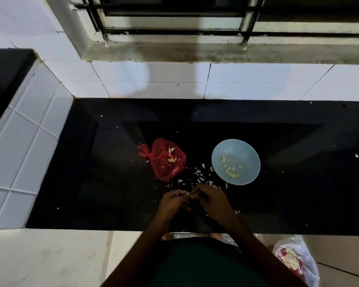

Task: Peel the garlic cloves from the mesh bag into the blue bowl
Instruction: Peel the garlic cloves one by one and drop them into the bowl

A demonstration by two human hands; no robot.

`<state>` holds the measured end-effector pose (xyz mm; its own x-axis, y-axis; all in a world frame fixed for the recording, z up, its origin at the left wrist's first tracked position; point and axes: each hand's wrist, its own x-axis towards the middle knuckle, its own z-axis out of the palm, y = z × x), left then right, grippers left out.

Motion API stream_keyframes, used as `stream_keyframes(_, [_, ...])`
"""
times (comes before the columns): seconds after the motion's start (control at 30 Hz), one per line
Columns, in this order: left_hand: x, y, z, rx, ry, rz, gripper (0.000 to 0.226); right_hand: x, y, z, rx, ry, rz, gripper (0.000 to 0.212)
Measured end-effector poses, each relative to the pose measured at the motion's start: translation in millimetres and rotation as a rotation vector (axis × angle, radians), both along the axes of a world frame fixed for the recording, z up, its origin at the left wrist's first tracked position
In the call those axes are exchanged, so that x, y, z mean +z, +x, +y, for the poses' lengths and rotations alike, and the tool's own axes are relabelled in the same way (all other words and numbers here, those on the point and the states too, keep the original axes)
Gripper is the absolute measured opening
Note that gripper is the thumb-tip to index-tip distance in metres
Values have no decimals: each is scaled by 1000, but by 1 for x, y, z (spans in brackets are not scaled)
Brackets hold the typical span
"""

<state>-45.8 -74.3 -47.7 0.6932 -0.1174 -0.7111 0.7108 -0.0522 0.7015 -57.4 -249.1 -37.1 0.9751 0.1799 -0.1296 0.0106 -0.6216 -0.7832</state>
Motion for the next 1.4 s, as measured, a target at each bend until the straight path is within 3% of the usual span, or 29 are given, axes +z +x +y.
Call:
stream_keyframes(0.37, [10, 3, -10, 43, -93, -62, 9, 3, 3, -13, -47, -72, 30, 6])
stream_keyframes(0.57, [14, 12, -23, -74, -85, -141, 9, 13, -4, -24, -114, -30, -65, 4])
stream_keyframes(0.9, [16, 11, -34, -128, 13, -218, 11, 52, 24, -99, -500, 16, -137, 8])
stream_keyframes(1.07, [14, 11, -31, -118, 52, -218, 8, 46, 34, -108, -523, 16, -109, 7])
stream_keyframes(1.27, [12, 8, -24, -100, 137, -244, 8, 34, 22, -109, -483, 38, -54, 24])
stream_keyframes(1.4, [7, 9, -15, -97, 244, -274, 11, 42, 9, -100, -466, -24, -35, 10])
